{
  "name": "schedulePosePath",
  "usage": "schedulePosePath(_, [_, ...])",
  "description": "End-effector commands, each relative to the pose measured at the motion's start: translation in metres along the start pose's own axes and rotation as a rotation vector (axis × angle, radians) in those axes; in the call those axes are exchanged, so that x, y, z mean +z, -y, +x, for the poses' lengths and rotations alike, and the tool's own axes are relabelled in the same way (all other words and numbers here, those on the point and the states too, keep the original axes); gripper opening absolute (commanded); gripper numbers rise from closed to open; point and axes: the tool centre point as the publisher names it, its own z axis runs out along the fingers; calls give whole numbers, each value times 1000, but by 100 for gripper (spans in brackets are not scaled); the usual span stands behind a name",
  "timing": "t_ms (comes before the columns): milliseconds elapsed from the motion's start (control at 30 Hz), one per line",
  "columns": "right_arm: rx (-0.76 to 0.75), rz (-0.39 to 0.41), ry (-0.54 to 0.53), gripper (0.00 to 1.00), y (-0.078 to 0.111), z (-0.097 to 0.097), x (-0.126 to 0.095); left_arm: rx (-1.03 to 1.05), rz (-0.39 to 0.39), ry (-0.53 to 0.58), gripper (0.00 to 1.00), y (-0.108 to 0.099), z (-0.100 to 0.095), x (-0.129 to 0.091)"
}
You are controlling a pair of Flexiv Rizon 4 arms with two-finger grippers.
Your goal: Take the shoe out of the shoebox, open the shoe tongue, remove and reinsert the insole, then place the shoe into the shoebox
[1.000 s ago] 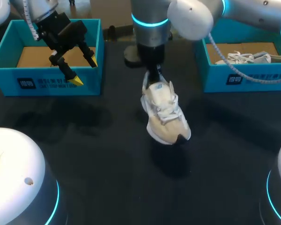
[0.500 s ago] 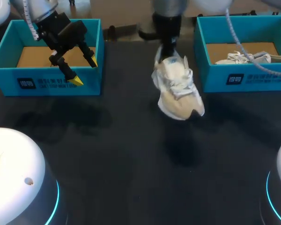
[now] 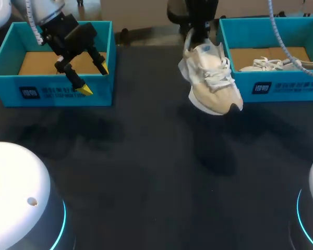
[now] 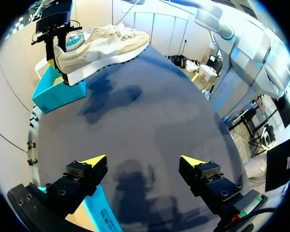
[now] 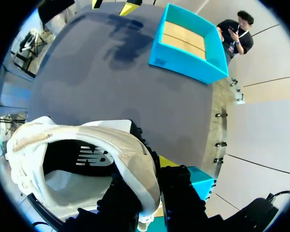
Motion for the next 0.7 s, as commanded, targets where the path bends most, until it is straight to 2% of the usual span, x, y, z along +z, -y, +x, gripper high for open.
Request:
schedulePosePath(33, [3, 23, 16, 0, 9, 0, -7, 0, -3, 1, 100, 0, 1, 0])
schedulePosePath(500, [3, 23, 16, 0, 9, 0, -7, 0, -3, 1, 100, 0, 1, 0])
schedulePosePath(700, [43, 32, 54, 0, 60, -8, -12, 0, -3, 1, 100, 0, 1, 0])
